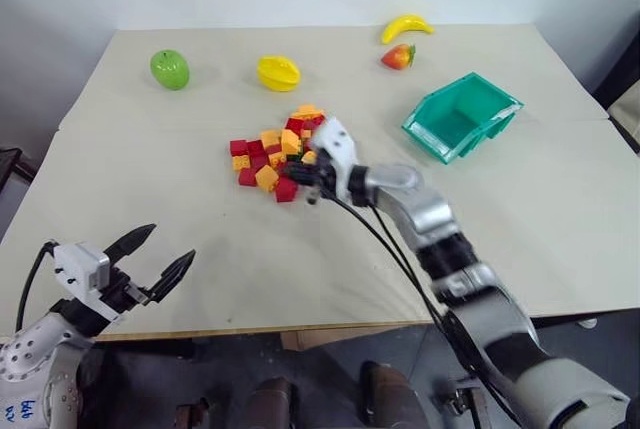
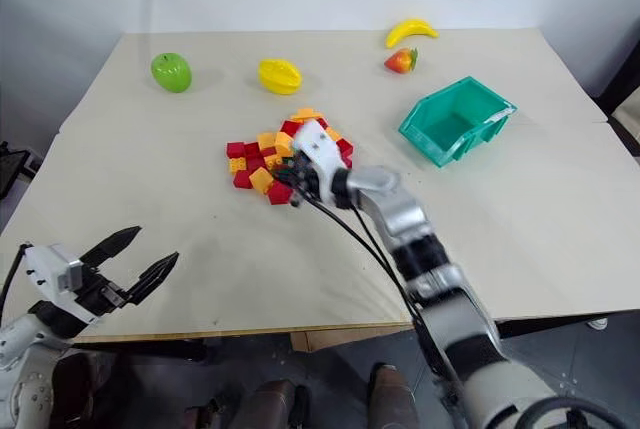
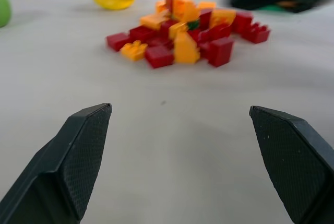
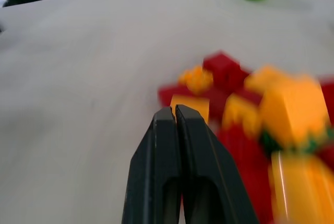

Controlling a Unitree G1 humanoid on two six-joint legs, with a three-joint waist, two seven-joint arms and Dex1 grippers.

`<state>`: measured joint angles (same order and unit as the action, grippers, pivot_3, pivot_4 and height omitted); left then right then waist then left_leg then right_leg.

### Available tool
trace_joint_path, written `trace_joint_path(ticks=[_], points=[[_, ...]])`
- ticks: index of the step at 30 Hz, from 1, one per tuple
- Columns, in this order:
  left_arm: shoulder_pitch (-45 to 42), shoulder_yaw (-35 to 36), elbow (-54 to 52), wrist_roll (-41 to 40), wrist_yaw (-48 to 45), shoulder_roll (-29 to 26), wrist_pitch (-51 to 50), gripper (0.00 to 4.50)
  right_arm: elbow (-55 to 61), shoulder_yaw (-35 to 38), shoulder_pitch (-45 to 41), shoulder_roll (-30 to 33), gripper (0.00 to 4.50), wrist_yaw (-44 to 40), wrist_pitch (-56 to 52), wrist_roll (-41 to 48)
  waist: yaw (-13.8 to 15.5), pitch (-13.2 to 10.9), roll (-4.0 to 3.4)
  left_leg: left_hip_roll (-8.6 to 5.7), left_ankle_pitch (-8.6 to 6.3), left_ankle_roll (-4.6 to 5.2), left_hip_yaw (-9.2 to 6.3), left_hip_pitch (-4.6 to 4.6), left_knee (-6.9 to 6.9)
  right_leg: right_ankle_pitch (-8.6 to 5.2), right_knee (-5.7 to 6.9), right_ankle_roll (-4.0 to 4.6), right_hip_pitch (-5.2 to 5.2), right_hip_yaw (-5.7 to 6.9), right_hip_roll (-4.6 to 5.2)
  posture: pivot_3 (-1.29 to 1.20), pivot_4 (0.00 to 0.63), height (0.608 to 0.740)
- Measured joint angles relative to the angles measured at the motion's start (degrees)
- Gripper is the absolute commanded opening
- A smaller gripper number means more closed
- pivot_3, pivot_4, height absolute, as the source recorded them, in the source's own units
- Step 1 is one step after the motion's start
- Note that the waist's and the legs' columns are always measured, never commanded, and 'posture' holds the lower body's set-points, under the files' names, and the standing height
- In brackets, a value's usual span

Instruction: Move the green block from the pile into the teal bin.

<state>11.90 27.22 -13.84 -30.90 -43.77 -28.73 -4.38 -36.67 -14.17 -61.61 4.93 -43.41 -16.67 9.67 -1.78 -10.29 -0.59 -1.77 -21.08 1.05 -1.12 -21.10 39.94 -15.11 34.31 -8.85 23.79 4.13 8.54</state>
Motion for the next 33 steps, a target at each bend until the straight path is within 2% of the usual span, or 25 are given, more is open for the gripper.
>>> trace_joint_path(ticks=[5, 8, 13, 16, 28, 33], points=[[-1.07, -2.70, -2.01, -0.47, 1.65, 1.45, -0.92, 4.50, -21.82, 2.25, -10.01, -2.90, 0.09, 4.95, 7.41, -3.64, -0.41, 0.00, 0.00, -0.18, -0.01, -0.01, -0.01, 0.01, -0.05, -0.01, 0.07, 0.03, 0.02, 0.02, 0.00, 0.00, 0.150, 0.740], [-2.41, -3.90, -2.40, -0.47, 2.40, 1.82, -0.94, 4.50, -30.51, 4.54, -12.98, -3.16, 0.09, 7.98, 11.53, -5.07, -1.07, -0.01, -0.01, -0.25, -0.02, -0.03, -0.02, 0.02, -0.09, -0.03, 0.09, 0.07, 0.03, 0.06, -0.02, 0.00, 0.150, 0.740], [-4.44, -5.69, -3.15, -0.46, 3.61, 2.68, -0.94, 4.50, -37.26, 8.26, -14.20, -1.32, 0.09, 16.44, 16.47, -7.42, -1.78, -0.02, -0.03, -0.24, 0.00, -0.07, 0.01, 0.02, -0.13, -0.04, 0.10, 0.08, 0.05, 0.07, -0.04, 0.00, 0.150, 0.740], [-4.85, -6.01, -3.14, -0.43, 4.45, 2.98, -1.00, 4.50, -38.19, 10.74, -14.73, -0.47, 0.09, 18.52, 17.39, -7.77, -2.05, -0.02, -0.04, -0.20, 0.01, -0.08, 0.03, 0.03, -0.15, -0.04, 0.09, 0.09, 0.06, 0.07, -0.07, 0.00, 0.150, 0.740], [-8.88, -6.23, 0.57, 0.99, 6.83, 2.72, -1.50, 4.50, -37.37, 10.64, -12.86, -4.11, 0.09, 7.90, 19.34, -9.97, -3.08, -0.03, -0.05, -0.09, 0.02, -0.11, 0.05, 0.07, -0.14, -0.04, 0.12, 0.09, 0.06, 0.05, -0.10, 0.00, 0.150, 0.740], [-10.44, -6.31, 2.72, 3.55, 9.69, 1.54, -3.31, 4.50, -32.51, 10.41, -9.79, -3.56, 0.09, 1.37, 20.69, -10.08, -2.81, -0.03, -0.05, -0.09, 0.02, -0.11, 0.01, 0.05, -0.08, -0.04, 0.14, 0.09, 0.05, 0.06, -0.10, 0.00, 0.150, 0.740]])
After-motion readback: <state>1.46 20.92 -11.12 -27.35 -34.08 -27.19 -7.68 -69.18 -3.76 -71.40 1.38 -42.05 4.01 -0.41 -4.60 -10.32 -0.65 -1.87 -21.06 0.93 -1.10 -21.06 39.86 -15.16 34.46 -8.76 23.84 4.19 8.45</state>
